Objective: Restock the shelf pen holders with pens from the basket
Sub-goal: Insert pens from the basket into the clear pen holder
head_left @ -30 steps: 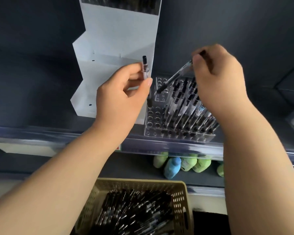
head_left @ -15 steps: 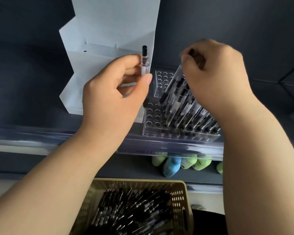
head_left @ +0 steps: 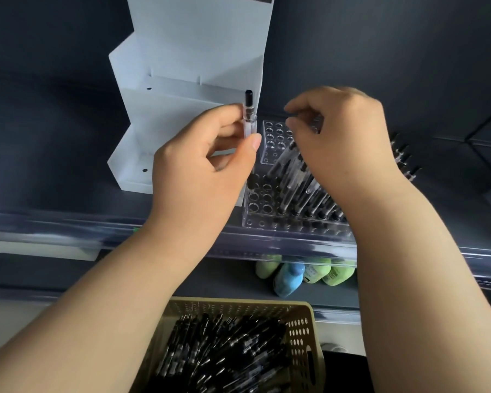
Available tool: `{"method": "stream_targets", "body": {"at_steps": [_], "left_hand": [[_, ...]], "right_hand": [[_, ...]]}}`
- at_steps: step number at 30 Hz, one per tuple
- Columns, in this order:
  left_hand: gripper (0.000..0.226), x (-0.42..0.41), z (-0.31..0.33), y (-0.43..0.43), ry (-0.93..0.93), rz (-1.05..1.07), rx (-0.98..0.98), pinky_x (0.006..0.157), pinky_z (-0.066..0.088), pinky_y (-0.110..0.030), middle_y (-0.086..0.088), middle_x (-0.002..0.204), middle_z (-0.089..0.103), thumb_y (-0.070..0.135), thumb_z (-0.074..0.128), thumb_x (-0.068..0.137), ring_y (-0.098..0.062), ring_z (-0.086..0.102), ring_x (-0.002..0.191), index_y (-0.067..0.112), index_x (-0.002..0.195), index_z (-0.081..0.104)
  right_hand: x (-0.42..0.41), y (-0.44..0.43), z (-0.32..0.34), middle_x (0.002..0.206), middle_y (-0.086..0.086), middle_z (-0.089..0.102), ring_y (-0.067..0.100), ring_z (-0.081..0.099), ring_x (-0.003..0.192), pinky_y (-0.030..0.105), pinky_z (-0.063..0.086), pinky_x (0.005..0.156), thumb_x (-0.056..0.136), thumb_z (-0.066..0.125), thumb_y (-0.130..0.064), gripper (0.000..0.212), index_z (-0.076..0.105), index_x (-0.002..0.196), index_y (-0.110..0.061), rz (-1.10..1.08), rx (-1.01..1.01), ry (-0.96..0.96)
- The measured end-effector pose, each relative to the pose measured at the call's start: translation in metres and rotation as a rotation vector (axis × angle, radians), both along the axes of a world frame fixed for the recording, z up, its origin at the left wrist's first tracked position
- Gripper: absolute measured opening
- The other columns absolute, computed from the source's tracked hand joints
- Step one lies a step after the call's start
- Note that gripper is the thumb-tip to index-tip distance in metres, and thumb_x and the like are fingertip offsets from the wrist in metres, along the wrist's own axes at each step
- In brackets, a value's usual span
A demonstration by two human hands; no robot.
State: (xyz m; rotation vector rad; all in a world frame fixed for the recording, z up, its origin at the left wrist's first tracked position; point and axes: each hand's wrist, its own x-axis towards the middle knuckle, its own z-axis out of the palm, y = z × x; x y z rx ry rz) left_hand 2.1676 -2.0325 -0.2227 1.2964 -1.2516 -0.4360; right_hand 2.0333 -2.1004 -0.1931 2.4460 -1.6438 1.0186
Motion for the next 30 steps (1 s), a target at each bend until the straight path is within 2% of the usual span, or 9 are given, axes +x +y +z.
{"method": "stream_targets", "body": {"at_steps": [4,7,11,15,20,27,30], "left_hand": [[0.026,-0.003,-0.002,-0.002,0.005,-0.017,0.011,0.079,0.048,-0.007,0.009,0.097,0.069,0.015,0.066,0.085,0.001,0.064,0.091,0.015,0.111,0.066],[0.027,-0.004,-0.004,-0.004,-0.006,-0.011,0.000,0.081,0.049,-0.011,0.008,0.097,0.070,0.015,0.067,0.085,0.000,0.065,0.091,0.015,0.112,0.066],[0.027,-0.004,-0.006,-0.006,-0.037,-0.001,-0.012,0.085,0.052,-0.018,0.007,0.098,0.070,0.017,0.066,0.086,-0.002,0.065,0.092,0.016,0.113,0.066],[0.028,-0.005,-0.006,-0.006,-0.018,0.002,-0.006,0.084,0.052,-0.019,0.007,0.098,0.070,0.017,0.066,0.086,-0.002,0.065,0.092,0.015,0.113,0.066],[0.028,-0.005,-0.005,-0.004,-0.013,0.001,-0.006,0.084,0.054,-0.023,0.007,0.099,0.070,0.019,0.066,0.086,-0.003,0.065,0.093,0.015,0.114,0.066],[0.028,-0.006,-0.004,-0.005,0.020,0.007,-0.009,0.084,0.053,-0.020,0.007,0.098,0.070,0.016,0.067,0.085,-0.002,0.066,0.091,0.015,0.113,0.066],[0.027,-0.005,-0.004,-0.006,0.028,0.008,-0.007,0.084,0.053,-0.022,0.008,0.097,0.070,0.018,0.066,0.086,-0.003,0.066,0.091,0.017,0.113,0.066]], "right_hand": [[0.004,0.002,0.000,0.091,-0.002,0.071,0.025,0.059,0.090,0.039,0.048,0.083,0.084,0.060,-0.014,0.018,0.072,0.095,-0.020,-0.003,-0.012,-0.010],[0.001,0.006,0.009,0.090,-0.002,0.070,0.026,0.060,0.091,0.042,0.049,0.083,0.083,0.062,-0.021,0.015,0.071,0.094,-0.022,-0.021,-0.004,-0.018],[-0.005,0.014,0.020,0.095,0.001,0.067,0.027,0.057,0.098,0.042,0.048,0.087,0.081,0.063,-0.028,0.015,0.070,0.095,-0.026,-0.086,0.126,0.132],[0.001,0.020,0.019,0.091,0.002,0.067,0.028,0.059,0.092,0.041,0.048,0.086,0.080,0.061,-0.019,0.015,0.070,0.091,-0.021,-0.146,0.204,0.189],[0.007,0.024,0.019,0.083,0.002,0.067,0.030,0.060,0.085,0.038,0.047,0.081,0.077,0.062,-0.006,0.017,0.069,0.087,-0.018,-0.193,0.163,0.222],[0.013,0.023,0.017,0.086,0.002,0.068,0.029,0.059,0.087,0.035,0.045,0.080,0.083,0.063,-0.012,0.013,0.067,0.093,-0.020,-0.184,0.115,0.222],[0.010,0.024,0.019,0.086,0.001,0.064,0.029,0.056,0.087,0.032,0.036,0.074,0.080,0.064,-0.014,0.013,0.066,0.092,-0.020,-0.224,0.081,0.300]]}}
